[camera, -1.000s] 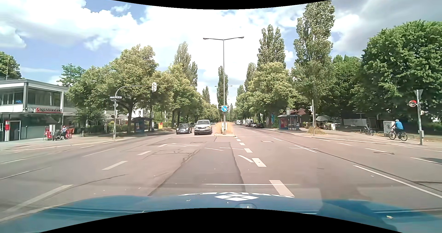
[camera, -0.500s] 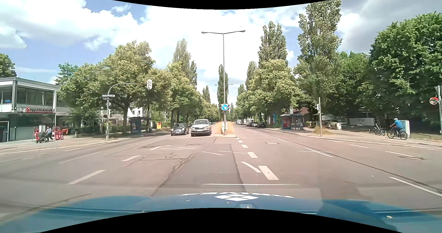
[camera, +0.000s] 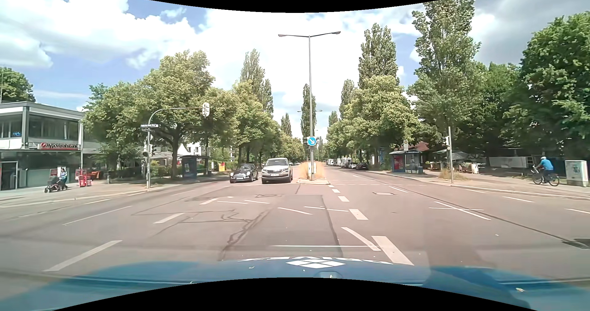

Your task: Follow the waypoints while adhering to traffic rules and regulations

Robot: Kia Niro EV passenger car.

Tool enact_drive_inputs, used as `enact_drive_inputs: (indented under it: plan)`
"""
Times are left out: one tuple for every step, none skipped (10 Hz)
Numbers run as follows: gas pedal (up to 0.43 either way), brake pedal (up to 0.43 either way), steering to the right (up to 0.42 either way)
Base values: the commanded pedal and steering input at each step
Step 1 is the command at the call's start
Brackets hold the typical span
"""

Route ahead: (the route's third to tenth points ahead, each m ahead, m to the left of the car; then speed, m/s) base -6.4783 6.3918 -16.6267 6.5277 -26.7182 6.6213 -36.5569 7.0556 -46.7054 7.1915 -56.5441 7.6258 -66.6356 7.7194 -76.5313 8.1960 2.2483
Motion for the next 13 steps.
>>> enact_drive_inputs:
  plan:
    - [0.000, 0.220, -0.355]
    - [0.000, 0.220, -0.430]
    - [0.000, 0.220, -0.526]
    - [0.000, 0.232, -0.614]
    - [0.000, 0.232, -0.702]
    - [0.000, 0.220, -0.751]
    - [0.000, 0.189, -0.812]
    - [0.000, 0.165, -0.879]
    - [0.000, 0.165, -0.930]
    - [0.000, 0.152, -0.970]
    - [0.000, 0.146, -0.966]
    - [0.000, 0.146, -0.967]
    - [0.000, 0.171, -0.964]
